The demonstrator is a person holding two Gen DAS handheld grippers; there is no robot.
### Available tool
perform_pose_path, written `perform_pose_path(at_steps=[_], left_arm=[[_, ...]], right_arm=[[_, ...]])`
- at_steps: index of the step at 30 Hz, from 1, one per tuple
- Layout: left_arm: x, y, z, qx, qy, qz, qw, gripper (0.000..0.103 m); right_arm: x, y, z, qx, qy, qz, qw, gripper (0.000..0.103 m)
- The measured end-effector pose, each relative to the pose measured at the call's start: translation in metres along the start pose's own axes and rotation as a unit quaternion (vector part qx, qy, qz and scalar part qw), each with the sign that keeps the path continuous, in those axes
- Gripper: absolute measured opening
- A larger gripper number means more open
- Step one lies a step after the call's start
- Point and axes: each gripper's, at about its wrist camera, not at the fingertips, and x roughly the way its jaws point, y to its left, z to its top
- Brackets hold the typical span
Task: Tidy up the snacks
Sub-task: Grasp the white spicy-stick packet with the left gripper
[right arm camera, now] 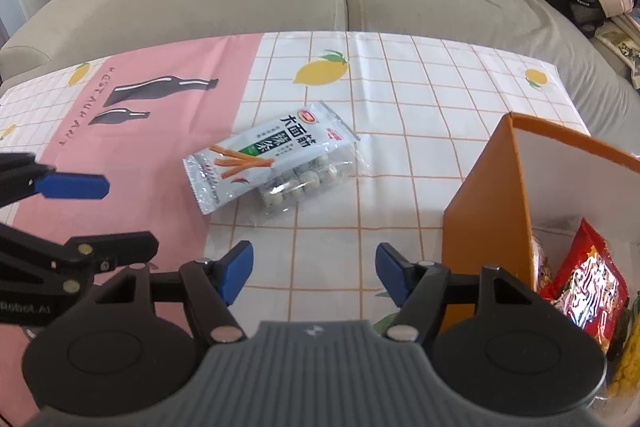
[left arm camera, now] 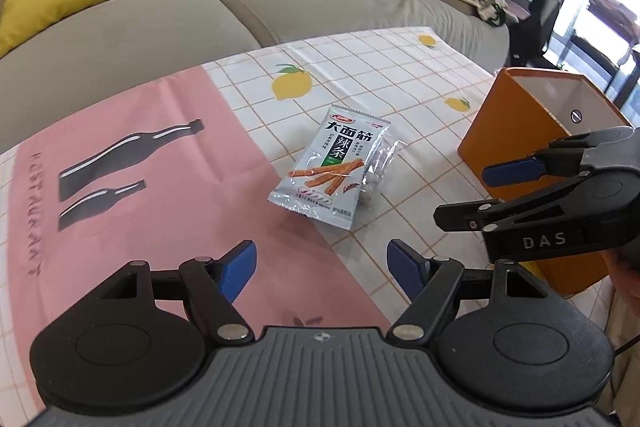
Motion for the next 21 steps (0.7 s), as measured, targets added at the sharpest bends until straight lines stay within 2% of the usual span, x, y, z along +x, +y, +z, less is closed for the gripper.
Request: perform_pose_path(at_steps=[3, 9, 12, 15, 20, 21], left_arm=[[0.011, 0.004, 0.007, 0.011, 0.006, -0.014, 0.9998, 0.087], [0.027, -0.001, 0.028, 0.077, 0.003, -0.022, 0.9968, 0.088], [0.04, -0.002, 0.041, 0.095, 0.011, -0.028, 0.995, 0.089], [0.057, -0.002, 0.05, 0.093, 0.021, -0.032, 0.995, 0.089], [0.079, -0.003, 0.053, 0.055, 0.04, -0.038, 0.997, 0.088], [0.082, -0.004, 0.052, 0.046, 0.042, -0.031, 0.9976, 0.083]], right_arm=[[0.008, -0.004, 0.002, 0.001, 0.002, -0.007, 1.0, 0.066], [0.016, -0.006, 0.005, -0.001, 0.007, -0.006, 1.0, 0.066], [0.021, -0.007, 0.005, -0.007, 0.014, -0.005, 1.0, 0.066], [0.024, -0.008, 0.005, -0.005, 0.017, -0.004, 1.0, 0.066], [0.029, -0.009, 0.004, -0.005, 0.021, -0.007, 1.0, 0.066], [0.03, -0.009, 0.003, -0.005, 0.021, -0.007, 1.0, 0.066]])
